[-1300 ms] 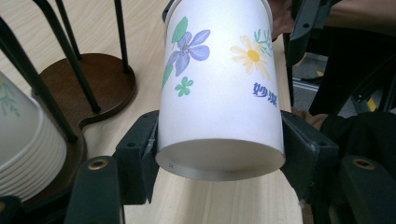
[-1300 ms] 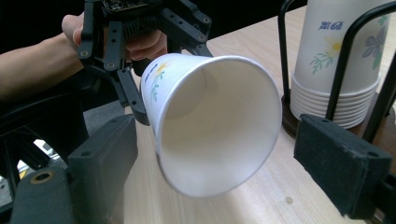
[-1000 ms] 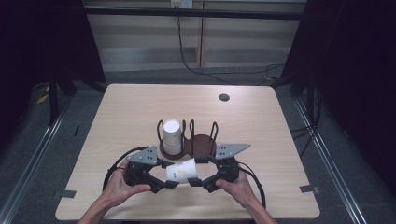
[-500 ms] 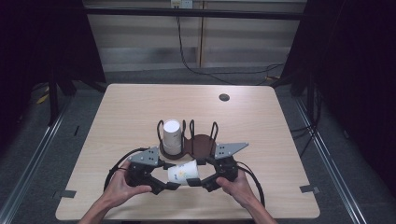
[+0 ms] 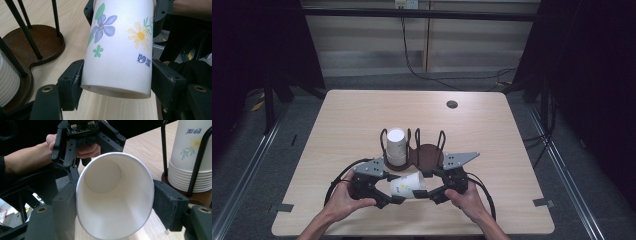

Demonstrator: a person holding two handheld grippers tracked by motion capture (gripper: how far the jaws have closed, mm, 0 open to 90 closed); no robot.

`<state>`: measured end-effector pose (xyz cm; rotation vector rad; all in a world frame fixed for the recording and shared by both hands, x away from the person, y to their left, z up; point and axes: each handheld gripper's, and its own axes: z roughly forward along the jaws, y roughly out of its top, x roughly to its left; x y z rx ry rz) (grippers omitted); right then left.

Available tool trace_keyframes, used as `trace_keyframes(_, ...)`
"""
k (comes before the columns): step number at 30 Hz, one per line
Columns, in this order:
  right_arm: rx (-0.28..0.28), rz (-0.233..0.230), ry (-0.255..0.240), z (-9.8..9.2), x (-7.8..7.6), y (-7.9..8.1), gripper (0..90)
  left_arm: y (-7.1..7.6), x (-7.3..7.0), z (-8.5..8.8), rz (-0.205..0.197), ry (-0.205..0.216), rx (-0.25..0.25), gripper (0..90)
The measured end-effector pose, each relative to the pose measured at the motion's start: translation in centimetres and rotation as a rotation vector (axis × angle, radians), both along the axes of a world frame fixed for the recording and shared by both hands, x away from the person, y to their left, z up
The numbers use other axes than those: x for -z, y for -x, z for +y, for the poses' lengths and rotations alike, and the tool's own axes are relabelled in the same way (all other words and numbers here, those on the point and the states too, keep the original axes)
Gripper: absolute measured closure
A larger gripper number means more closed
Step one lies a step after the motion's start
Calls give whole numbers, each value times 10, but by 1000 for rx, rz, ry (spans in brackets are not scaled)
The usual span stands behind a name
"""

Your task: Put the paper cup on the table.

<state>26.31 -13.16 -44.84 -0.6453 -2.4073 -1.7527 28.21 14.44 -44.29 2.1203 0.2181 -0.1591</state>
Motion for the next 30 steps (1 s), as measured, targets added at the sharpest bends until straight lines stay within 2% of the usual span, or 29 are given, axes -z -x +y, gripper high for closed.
trace_keyframes(8,-1,-2,0,-1,-1,0,283,-2,0,1,4,-7,-22,248)
trace_keyframes(17,6,-3,0,-3,-3,1,286,-2,1,1,14,-41,-34,164)
trace_keyframes(23,14,-3,1,-4,-4,1,287,-3,1,3,15,-45,-49,163)
trace_keyframes(27,20,1,3,-4,-4,0,287,-4,0,3,11,-63,-59,163)
trace_keyframes(29,25,2,4,-5,-4,0,287,-4,-1,3,0,-97,-54,163)
trace_keyframes(30,25,2,4,-5,-4,0,287,-4,-1,3,0,-97,-54,164)
